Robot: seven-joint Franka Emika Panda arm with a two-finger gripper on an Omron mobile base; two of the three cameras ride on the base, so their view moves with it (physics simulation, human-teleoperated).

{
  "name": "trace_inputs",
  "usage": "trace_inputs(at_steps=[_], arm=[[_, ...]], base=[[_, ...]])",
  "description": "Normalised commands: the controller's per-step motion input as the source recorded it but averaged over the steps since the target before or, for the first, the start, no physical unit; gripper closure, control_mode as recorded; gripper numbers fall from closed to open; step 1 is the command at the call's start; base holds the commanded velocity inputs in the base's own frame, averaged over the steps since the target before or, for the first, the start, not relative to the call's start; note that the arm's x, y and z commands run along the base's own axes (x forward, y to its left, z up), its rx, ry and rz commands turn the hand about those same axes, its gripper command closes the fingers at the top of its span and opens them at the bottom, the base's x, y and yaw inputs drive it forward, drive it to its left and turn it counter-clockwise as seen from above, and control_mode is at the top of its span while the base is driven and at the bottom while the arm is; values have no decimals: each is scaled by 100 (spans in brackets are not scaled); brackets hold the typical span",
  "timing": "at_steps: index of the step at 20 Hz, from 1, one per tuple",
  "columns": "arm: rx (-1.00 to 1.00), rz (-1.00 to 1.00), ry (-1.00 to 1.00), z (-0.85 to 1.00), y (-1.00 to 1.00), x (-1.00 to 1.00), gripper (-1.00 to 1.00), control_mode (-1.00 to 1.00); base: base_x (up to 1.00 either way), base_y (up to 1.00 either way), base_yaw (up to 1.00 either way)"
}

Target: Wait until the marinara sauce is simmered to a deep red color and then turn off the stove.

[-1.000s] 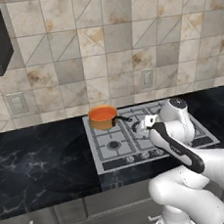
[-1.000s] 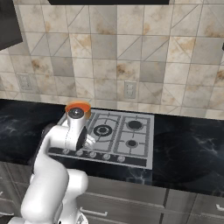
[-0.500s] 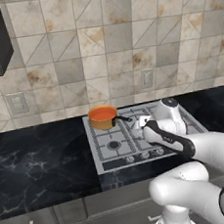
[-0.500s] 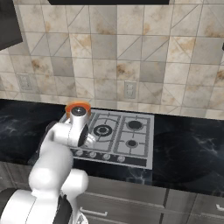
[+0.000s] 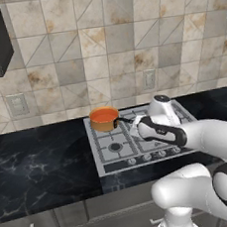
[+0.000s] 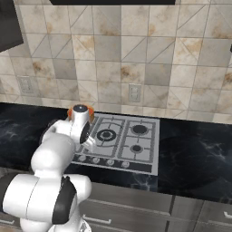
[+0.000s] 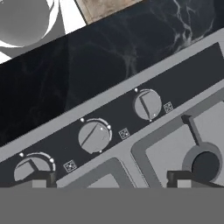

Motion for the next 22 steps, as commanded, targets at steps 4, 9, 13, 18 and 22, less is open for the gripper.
trace_inputs(at_steps=[4, 9, 13, 18, 22], arm=[[1, 0, 9, -10, 0, 0, -100, -100], [0, -4, 9, -33, 0, 0, -100, -100], [0, -8, 9, -34, 0, 0, -100, -100], [0, -10, 2, -27, 0, -3, -100, -100], [0, -8, 0, -17, 0, -8, -100, -100]], base=[[0, 0, 0], [0, 0, 0], [0, 0, 0], [0, 0, 0], [0, 0, 0]])
